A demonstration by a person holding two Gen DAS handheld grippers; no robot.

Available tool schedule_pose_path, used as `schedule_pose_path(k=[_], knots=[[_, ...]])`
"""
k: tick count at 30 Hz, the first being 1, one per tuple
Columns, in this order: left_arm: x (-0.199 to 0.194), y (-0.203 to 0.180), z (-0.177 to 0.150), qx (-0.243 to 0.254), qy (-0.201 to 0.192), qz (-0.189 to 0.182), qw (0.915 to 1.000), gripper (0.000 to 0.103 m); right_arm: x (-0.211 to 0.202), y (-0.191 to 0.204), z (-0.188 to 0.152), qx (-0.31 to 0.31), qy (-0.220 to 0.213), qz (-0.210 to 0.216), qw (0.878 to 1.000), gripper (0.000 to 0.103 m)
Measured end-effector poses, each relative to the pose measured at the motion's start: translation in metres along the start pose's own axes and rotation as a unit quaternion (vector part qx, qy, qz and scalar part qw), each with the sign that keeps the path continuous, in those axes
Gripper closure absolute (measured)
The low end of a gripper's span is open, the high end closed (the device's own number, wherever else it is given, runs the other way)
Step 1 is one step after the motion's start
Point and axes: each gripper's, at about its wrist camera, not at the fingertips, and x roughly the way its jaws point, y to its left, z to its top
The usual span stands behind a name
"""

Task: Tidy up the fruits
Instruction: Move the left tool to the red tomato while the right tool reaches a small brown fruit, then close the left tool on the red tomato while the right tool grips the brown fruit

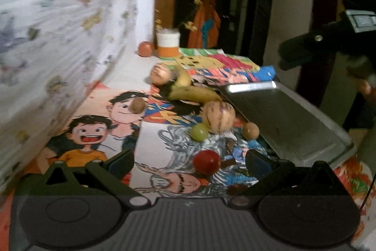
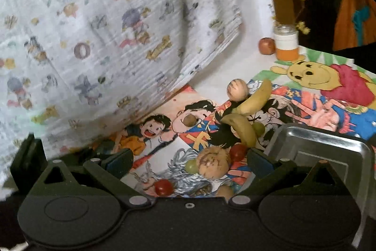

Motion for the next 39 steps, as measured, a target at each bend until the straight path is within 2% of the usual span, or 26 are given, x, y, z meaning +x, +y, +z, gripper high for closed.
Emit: schedule_pose_path(k=[6, 10, 13, 19, 24, 30, 33, 39], knots=[[0.019, -0.001, -0.003, -0.004, 0.023, -0.007, 0.9997, 0.001, 0.022, -0.018, -0.012, -0.038, 0.028, -0.003, 0.999, 0.000], [0.028, 0.000, -0.003, -0.004, 0.035, -0.012, 0.9993, 0.005, 0.029, -0.024, -0.025, -0.064, 0.023, -0.018, 0.998, 0.003], [0.034, -0.001, -0.004, 0.001, 0.045, -0.018, 0.9988, 0.011, 0.033, -0.024, -0.030, -0.093, 0.024, -0.023, 0.995, 0.008], [0.040, -0.003, -0.002, 0.005, 0.053, -0.023, 0.9983, 0.026, 0.049, -0.013, -0.044, -0.180, 0.058, -0.036, 0.981, 0.024], [0.042, -0.005, -0.001, 0.010, 0.054, -0.023, 0.9982, 0.036, 0.058, -0.009, -0.051, -0.211, 0.065, -0.044, 0.974, 0.044], [0.044, -0.006, 0.000, 0.013, 0.056, -0.020, 0.9982, 0.047, 0.064, 0.000, -0.056, -0.246, 0.072, -0.046, 0.965, 0.060], [0.044, -0.007, 0.000, 0.015, 0.057, -0.018, 0.9981, 0.055, 0.067, 0.004, -0.059, -0.256, 0.078, -0.047, 0.962, 0.066], [0.043, -0.011, 0.000, 0.018, 0.062, -0.017, 0.9978, 0.066, 0.072, 0.005, -0.061, -0.265, 0.079, -0.058, 0.959, 0.071]])
